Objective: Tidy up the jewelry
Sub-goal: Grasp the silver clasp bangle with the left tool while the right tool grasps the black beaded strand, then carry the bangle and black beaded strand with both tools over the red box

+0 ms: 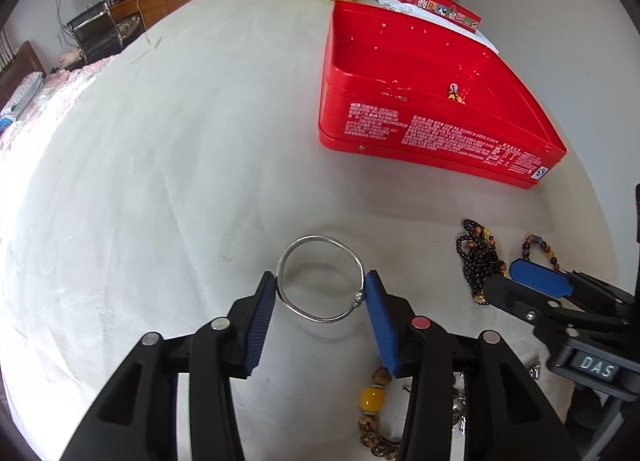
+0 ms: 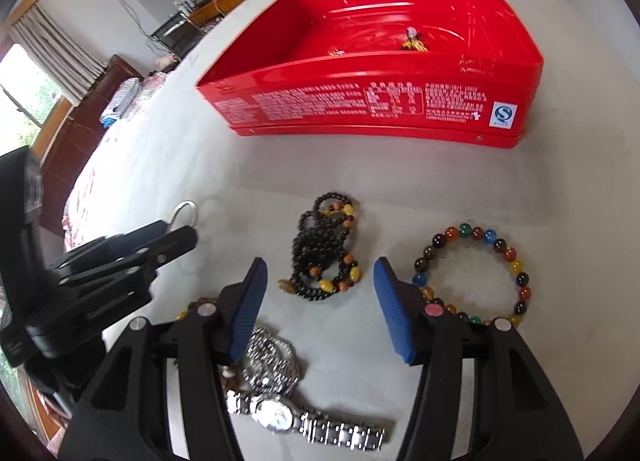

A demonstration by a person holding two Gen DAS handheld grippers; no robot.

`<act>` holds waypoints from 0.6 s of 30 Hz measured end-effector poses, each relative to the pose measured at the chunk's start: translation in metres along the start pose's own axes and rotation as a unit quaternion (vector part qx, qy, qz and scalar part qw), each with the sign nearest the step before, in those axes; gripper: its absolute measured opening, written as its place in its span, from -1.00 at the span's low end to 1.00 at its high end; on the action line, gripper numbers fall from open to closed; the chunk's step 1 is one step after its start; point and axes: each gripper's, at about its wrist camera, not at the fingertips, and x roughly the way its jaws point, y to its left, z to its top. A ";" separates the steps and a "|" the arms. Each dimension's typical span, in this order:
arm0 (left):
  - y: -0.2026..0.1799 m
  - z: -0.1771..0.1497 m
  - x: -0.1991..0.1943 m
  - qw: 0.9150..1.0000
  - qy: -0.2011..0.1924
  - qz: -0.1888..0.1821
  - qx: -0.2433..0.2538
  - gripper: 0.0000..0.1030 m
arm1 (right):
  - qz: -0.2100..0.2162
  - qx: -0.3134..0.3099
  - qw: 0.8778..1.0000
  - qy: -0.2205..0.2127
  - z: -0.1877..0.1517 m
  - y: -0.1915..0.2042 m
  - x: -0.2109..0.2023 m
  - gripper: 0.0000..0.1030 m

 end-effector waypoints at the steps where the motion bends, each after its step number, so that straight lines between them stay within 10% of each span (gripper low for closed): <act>1: 0.001 0.000 0.000 1.000 0.000 0.002 -0.001 -0.11 | 0.001 0.000 1.000 0.001 0.000 0.000 0.002 0.17; 4: 0.003 0.001 0.000 1.000 -0.003 0.007 -0.003 -0.11 | -0.004 -0.010 1.000 -0.002 0.000 0.004 0.005 0.17; 11: 0.004 0.000 0.001 1.000 -0.001 0.004 -0.002 -0.10 | -0.021 -0.017 1.000 -0.010 0.000 -0.001 0.009 -0.60; 18: 0.004 0.002 0.002 1.000 0.000 0.002 -0.001 -0.10 | 0.009 0.000 1.000 -0.006 -0.002 -0.011 0.000 -0.68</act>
